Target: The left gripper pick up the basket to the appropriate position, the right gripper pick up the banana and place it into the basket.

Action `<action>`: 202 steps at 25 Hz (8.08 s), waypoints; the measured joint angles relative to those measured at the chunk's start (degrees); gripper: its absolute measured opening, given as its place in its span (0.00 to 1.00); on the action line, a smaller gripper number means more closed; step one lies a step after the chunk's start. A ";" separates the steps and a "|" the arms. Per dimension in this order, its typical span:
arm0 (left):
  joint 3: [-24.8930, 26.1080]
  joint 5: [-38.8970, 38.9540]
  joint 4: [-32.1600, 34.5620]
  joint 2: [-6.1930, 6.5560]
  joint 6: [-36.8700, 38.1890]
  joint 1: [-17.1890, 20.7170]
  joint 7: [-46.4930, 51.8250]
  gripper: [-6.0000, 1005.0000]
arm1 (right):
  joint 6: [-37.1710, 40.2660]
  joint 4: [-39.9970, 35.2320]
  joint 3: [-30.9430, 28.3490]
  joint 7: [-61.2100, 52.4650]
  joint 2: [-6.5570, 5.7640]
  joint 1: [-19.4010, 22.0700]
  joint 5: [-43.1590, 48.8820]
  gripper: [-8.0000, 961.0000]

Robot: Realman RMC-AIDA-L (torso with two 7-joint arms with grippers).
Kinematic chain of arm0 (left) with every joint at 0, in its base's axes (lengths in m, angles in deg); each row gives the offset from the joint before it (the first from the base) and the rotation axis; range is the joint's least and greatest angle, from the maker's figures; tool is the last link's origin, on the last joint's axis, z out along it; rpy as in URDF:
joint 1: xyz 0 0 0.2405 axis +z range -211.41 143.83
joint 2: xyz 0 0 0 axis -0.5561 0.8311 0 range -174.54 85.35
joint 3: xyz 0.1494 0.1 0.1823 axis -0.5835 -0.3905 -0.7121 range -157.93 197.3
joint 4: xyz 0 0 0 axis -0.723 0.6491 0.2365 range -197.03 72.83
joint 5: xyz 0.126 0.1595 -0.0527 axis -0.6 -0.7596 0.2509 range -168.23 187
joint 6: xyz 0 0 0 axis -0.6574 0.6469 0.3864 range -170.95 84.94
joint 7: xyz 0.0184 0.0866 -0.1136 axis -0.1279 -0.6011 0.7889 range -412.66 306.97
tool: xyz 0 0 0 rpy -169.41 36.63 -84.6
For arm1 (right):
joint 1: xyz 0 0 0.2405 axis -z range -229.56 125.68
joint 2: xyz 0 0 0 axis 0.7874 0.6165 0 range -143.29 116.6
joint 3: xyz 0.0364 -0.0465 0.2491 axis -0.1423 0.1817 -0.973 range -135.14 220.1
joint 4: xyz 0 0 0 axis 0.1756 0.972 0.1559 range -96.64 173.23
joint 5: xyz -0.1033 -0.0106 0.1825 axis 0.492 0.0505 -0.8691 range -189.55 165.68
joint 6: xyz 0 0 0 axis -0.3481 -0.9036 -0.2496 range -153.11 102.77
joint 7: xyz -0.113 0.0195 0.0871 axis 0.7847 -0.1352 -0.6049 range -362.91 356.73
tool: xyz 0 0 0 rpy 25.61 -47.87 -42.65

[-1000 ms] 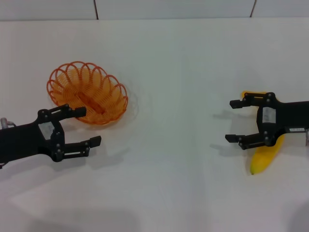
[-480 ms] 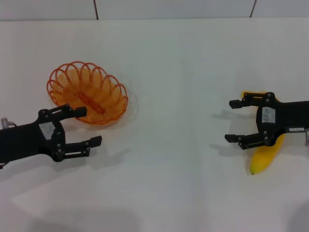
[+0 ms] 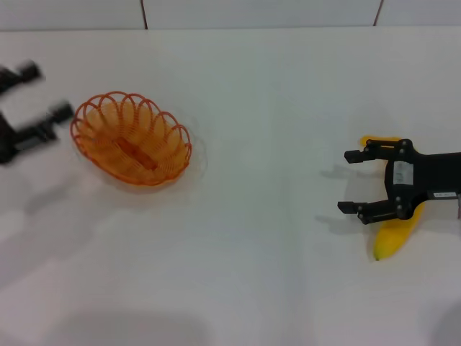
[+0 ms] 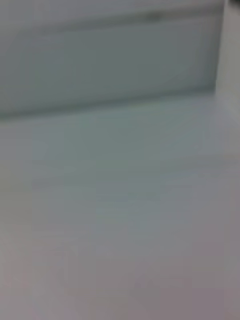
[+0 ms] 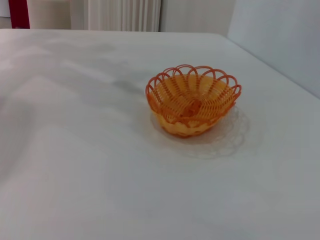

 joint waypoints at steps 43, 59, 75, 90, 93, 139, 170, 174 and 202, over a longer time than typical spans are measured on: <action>-10.27 -49.87 8.80 1.10 -31.45 -26.22 35.67 0.84 | 0.00 0.00 0.08 -0.25 -0.44 -1.56 -0.61 0.92; -10.40 -53.06 4.54 -0.02 -39.31 -26.36 47.48 0.83 | -0.18 0.00 0.18 -0.42 -0.17 -2.14 -0.57 0.92; -10.89 -51.42 1.67 -0.13 -43.17 -27.01 47.52 0.82 | -0.18 0.00 0.18 -0.45 -0.17 -2.23 -0.61 0.92; -10.99 -52.81 -0.89 -0.11 -44.88 -27.78 47.41 0.63 | -2.46 1.21 0.16 -0.35 -0.10 -2.83 -0.56 0.92; -11.66 -52.86 -1.21 -0.12 -45.00 -27.80 47.52 0.61 | -2.64 1.44 0.17 -0.34 -0.14 -2.93 -0.53 0.92; -14.05 -52.99 0.17 -0.22 -36.59 -27.75 56.43 0.11 | -2.02 1.49 0.06 -0.53 -0.44 -2.17 -0.48 0.92; -13.40 -45.62 0.29 -0.11 -19.88 -27.21 59.72 0.07 | -2.58 1.49 -0.44 -0.35 -0.55 -1.65 -0.62 0.92; -13.31 -43.61 0.29 -0.11 -18.92 -26.80 59.54 0.07 | -2.55 1.49 -0.44 -0.37 -0.58 -1.63 -0.59 0.92; -13.94 -37.36 -6.19 -0.45 -22.86 -23.97 73.40 0.10 | -2.64 1.49 -0.29 -0.12 -0.51 -2.12 -0.61 0.92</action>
